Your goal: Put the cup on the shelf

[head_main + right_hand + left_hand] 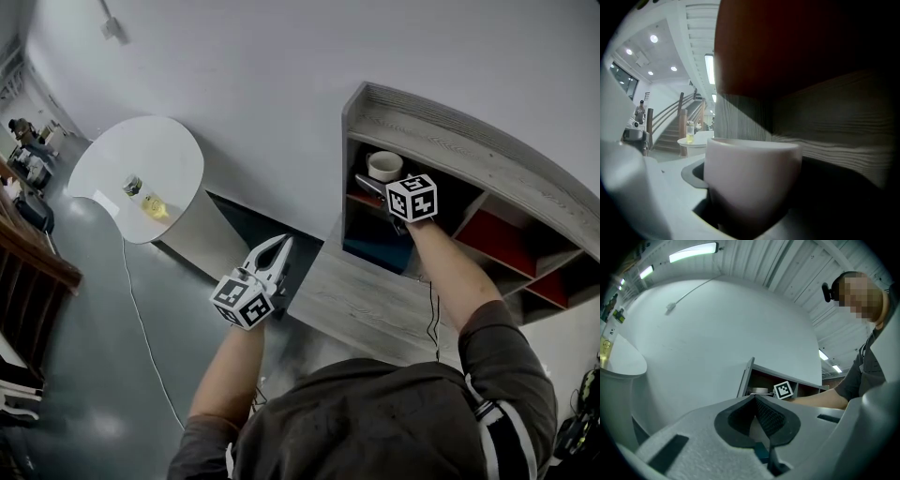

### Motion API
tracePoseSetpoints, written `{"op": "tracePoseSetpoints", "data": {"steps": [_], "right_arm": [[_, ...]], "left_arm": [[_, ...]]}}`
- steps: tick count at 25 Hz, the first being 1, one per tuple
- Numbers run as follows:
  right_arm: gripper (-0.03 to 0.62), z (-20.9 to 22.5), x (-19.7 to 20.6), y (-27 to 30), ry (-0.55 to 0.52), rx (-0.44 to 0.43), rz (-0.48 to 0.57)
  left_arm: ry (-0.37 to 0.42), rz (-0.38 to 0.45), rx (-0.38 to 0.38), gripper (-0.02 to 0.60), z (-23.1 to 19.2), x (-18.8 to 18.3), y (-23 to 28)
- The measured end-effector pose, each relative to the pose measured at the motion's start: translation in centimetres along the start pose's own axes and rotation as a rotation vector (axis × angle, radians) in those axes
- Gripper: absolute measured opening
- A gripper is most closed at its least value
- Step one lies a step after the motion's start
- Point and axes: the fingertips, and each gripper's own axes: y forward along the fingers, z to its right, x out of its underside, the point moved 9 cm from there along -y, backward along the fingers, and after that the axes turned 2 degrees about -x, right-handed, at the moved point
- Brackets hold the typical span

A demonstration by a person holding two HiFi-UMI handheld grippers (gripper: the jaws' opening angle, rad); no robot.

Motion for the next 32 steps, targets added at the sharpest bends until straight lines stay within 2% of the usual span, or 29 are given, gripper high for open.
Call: {"op": "tracePoseSetpoints", "data": {"steps": [14,19,23,32], "right_arm": [[0.462,1.4,1.4,2.1,0.025,-0.014,-0.092],[0.456,2.2,1.7,2.3,0.07,-0.001,-0.255],[0.463,1.8,2.9,2.1,-0.003,-0.007,-0.358],[0.497,1.9,2.6,1.6,-0.002,0.024,-0.301]], "left_arm": [[-0.017,-0.013,0.015,0.005,-0.7,0.4,1.5],[-0.024,-0.016,0.016,0.005,-0.9,0.5,1.6],[-0.037,-0.02,0.009,0.005,-1.2,0.8,1.4],[-0.04,-0.013,-0.001,0.005,-1.5,0.5,1.2]]}}
